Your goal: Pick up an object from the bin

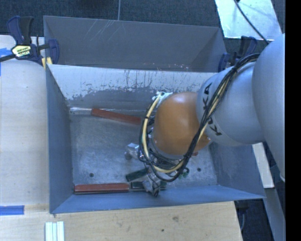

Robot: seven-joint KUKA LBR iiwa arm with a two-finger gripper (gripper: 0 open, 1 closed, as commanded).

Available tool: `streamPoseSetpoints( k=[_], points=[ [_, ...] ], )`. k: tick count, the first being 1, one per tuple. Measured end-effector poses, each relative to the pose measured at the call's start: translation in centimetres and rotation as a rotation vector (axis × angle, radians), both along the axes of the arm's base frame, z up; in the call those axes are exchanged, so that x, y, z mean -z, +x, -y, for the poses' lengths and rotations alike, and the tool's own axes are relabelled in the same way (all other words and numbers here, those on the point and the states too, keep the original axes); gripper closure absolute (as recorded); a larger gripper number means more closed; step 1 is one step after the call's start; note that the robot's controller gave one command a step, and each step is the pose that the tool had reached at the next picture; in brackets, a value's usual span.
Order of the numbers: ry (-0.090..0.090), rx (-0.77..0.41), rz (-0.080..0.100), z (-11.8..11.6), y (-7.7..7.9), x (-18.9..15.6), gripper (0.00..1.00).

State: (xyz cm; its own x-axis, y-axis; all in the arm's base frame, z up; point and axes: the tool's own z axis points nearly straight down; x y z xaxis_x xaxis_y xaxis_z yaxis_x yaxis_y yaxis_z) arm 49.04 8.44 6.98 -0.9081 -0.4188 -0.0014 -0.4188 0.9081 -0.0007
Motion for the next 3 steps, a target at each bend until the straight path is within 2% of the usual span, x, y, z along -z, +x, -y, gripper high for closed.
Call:
streamPoseSetpoints(
  k=[1, 2, 3],
  points=[
    [0.001, 0.003, 0.001, 0.02, 0.06, -0.03, 0.00],
    [0.000, 0.005, 0.000, 0.07, 0.14, -0.29, 1.00],
    [0.001, 0.009, 0.003, 0.07, 0.25, -0.57, 1.00]
  ],
)
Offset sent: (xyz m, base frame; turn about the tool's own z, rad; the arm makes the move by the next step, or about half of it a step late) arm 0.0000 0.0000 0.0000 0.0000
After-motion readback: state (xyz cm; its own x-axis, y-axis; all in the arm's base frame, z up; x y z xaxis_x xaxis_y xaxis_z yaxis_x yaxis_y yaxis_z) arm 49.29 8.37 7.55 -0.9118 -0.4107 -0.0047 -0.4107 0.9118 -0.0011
